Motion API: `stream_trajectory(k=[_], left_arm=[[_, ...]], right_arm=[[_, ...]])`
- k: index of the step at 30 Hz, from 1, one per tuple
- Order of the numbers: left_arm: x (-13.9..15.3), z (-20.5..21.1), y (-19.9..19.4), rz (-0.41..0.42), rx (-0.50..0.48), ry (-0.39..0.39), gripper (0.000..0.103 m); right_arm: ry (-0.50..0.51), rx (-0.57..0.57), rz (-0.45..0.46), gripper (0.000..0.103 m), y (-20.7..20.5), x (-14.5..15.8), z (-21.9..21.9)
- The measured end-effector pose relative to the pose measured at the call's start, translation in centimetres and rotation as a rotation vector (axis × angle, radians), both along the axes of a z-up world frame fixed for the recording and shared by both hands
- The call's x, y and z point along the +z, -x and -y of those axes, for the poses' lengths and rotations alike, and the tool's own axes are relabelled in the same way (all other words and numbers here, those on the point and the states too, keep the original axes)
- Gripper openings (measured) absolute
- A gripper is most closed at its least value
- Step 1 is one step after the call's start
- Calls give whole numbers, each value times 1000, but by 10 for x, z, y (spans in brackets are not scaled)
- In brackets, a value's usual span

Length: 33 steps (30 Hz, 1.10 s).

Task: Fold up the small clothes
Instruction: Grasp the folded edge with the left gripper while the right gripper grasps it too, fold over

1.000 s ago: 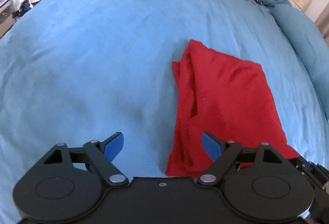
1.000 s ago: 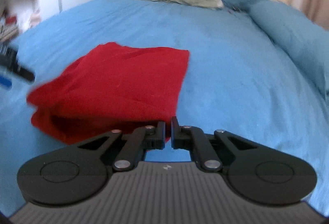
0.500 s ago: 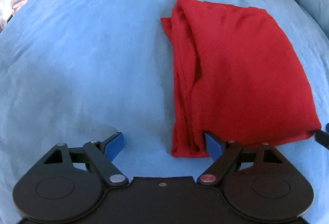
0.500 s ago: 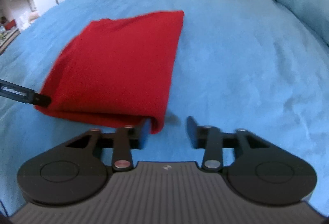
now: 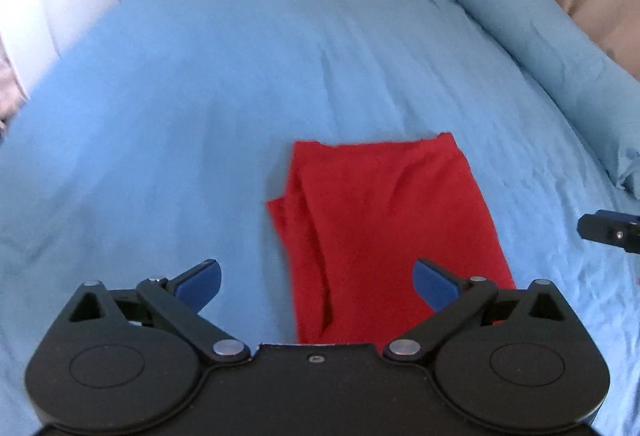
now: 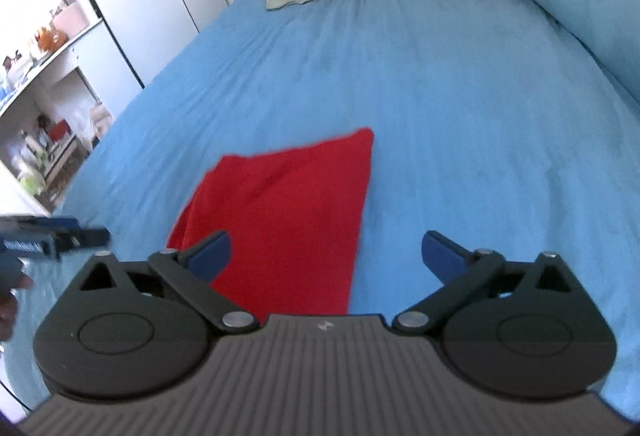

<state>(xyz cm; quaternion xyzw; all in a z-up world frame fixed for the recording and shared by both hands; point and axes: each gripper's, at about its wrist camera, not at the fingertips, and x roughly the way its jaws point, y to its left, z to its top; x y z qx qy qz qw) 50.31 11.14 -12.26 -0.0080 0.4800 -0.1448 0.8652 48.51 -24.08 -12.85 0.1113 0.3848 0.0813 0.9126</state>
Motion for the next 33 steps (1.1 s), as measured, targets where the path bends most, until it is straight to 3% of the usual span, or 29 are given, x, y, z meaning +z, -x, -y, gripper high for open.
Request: stream_trajectory(k=[4, 6, 9, 14, 19, 23, 26, 29, 33], left_arm=[[-44, 3, -27, -108, 12, 87, 96], [-60, 8, -33, -122, 20, 91, 88], [-73, 11, -36, -133, 22, 109, 80], [-86, 14, -43, -147, 20, 103, 79], [-90, 14, -47, -154, 40, 135, 78], [-88, 16, -47, -169, 35, 146, 60], [-82, 17, -46, -173, 58, 148, 43], [-76, 22, -46, -164, 67, 135, 31], [-68, 27, -41, -144, 71, 117, 26]], right_arm=[[-71, 24, -129, 103, -45, -24, 3], [-91, -1, -142, 103, -58, -43, 4], [-129, -48, -186, 103, -70, -70, 5], [-179, -76, -278, 103, -79, -106, 0], [-203, -96, -272, 103, -77, -113, 0], [-208, -35, -276, 69, -82, -112, -8], [-169, -19, -260, 54, -83, -108, -14], [-154, -20, -241, 45, -82, -102, -17], [-145, -14, -212, 40, -81, -94, -22]])
